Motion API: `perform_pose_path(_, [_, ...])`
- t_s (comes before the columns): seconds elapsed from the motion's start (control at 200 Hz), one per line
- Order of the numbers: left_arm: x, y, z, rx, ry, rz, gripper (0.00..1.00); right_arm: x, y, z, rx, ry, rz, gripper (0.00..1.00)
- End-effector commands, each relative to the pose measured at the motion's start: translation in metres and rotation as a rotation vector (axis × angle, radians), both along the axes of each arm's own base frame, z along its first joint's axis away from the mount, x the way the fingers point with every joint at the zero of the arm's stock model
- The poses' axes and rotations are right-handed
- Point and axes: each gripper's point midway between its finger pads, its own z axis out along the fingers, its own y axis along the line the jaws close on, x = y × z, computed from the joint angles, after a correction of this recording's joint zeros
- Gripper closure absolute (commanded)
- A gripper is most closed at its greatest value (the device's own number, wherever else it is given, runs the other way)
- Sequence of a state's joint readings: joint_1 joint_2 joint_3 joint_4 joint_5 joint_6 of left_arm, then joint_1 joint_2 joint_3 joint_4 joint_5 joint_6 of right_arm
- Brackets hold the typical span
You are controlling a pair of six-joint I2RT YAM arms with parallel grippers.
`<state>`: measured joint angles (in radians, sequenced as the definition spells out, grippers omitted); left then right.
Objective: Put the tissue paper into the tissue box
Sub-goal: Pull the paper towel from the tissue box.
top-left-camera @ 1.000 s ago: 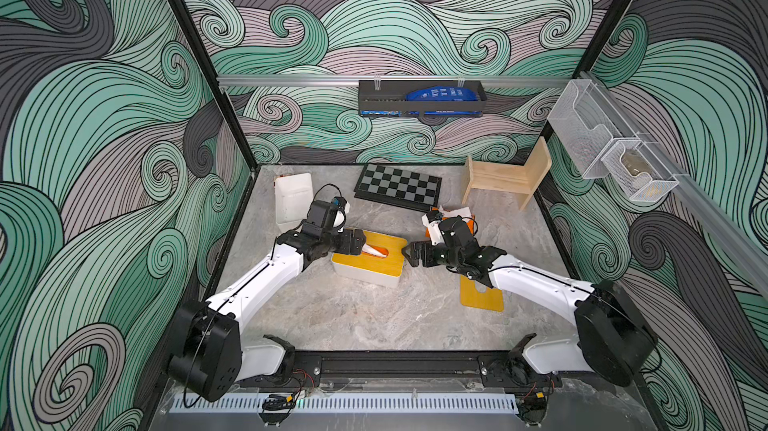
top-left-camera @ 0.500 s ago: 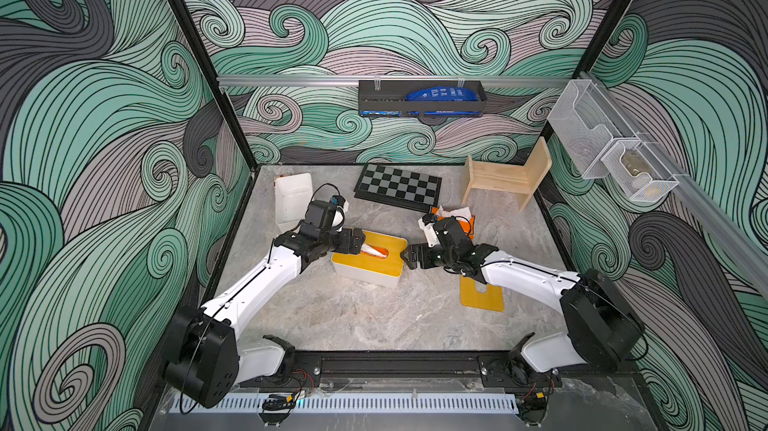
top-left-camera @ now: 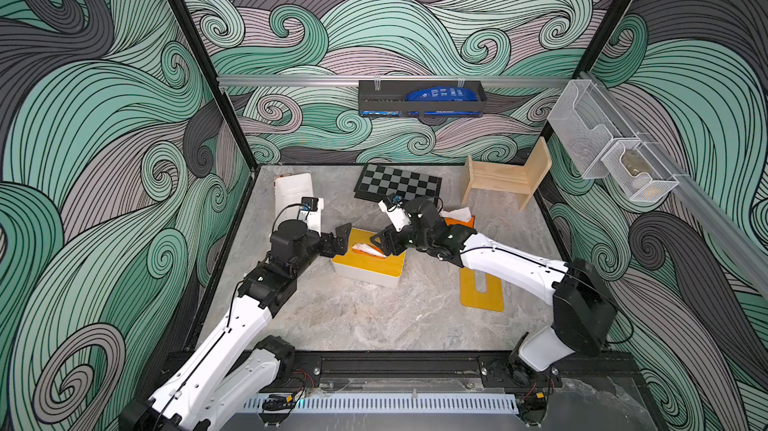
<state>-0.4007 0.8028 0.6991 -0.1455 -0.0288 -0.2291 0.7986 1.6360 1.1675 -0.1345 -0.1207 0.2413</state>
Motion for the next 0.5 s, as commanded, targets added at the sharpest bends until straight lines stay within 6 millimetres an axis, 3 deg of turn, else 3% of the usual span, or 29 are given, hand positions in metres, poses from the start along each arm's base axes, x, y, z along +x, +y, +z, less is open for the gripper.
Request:
perform_pose_path(0.0, [0.002,0.007,0.020,-0.026,-0.085,0.041,0.02,-0.008,0.010,-0.025,-0.081,0.036,0.038,0.37])
perform_pose_path(0.12, [0.005,0.005,0.015,-0.017,-0.061,0.039,0.02,-0.007,0.018,-0.042,-0.122,0.057,0.029,0.45])
perform_pose_path(0.285, [0.006,0.003,0.010,-0.010,-0.038,0.027,0.02,-0.003,0.017,-0.059,-0.158,0.077,-0.014,0.48])
perform_pose_path(0.495, [0.005,0.003,0.013,-0.014,-0.048,0.023,0.02,0.004,0.010,-0.062,-0.172,0.078,-0.084,0.48])
